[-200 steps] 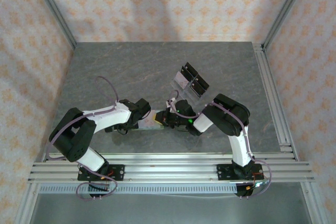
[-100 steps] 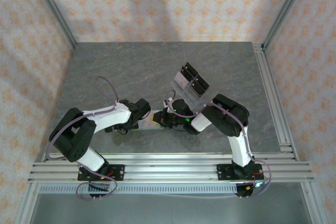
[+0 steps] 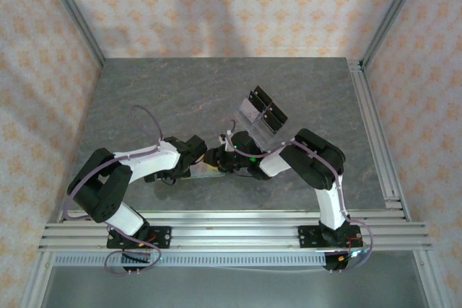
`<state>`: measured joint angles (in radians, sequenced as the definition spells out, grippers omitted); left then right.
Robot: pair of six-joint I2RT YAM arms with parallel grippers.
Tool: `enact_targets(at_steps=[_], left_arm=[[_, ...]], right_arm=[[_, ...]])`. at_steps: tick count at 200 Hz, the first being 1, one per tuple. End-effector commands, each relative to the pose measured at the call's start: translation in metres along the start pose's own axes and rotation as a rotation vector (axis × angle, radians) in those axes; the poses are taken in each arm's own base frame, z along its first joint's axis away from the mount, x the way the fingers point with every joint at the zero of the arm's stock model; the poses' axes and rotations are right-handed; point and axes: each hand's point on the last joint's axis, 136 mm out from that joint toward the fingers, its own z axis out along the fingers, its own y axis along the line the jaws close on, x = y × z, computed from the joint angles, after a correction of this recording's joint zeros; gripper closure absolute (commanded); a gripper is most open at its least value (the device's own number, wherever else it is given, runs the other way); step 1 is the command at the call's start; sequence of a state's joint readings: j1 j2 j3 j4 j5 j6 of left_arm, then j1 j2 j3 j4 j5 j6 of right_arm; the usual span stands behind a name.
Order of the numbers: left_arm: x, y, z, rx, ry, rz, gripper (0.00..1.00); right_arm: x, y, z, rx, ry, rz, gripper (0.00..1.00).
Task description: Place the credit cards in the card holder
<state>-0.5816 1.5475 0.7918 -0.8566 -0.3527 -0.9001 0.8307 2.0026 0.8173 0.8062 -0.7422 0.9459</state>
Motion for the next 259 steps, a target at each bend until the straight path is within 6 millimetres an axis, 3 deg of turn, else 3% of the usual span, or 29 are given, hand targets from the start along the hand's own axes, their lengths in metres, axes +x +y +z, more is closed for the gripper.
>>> enact_targets(at_steps=[1,62,138,214,233,259], left_arm=[[-0.003,-0.003,-0.003,0.018,0.001,-0.018,0.0],[-0.014,0.003,-0.021,0.044,-0.032,-0.041,0.0],[-0.018,0.004,-0.029,0.075,-0.046,-0.054,0.0],[-0.021,-0.009,-0.024,0.088,-0.046,-0.019,0.0],[-0.022,-0.014,-0.022,0.1,-0.046,-0.008,0.0],[-0.023,-0.019,-0.02,0.109,-0.045,0.01,0.0]], right_arm=[[0.017,-0.034,-0.008,0.136,0.034,0.025,0.58],[0.021,-0.047,-0.021,0.188,0.025,0.029,0.56],[0.01,-0.068,-0.061,0.363,0.047,-0.011,0.56],[-0.01,-0.032,-0.087,0.527,0.098,-0.154,0.57],[-0.013,-0.036,-0.092,0.608,0.103,-0.172,0.62],[-0.014,-0.04,-0.091,0.673,0.125,-0.2,0.84]])
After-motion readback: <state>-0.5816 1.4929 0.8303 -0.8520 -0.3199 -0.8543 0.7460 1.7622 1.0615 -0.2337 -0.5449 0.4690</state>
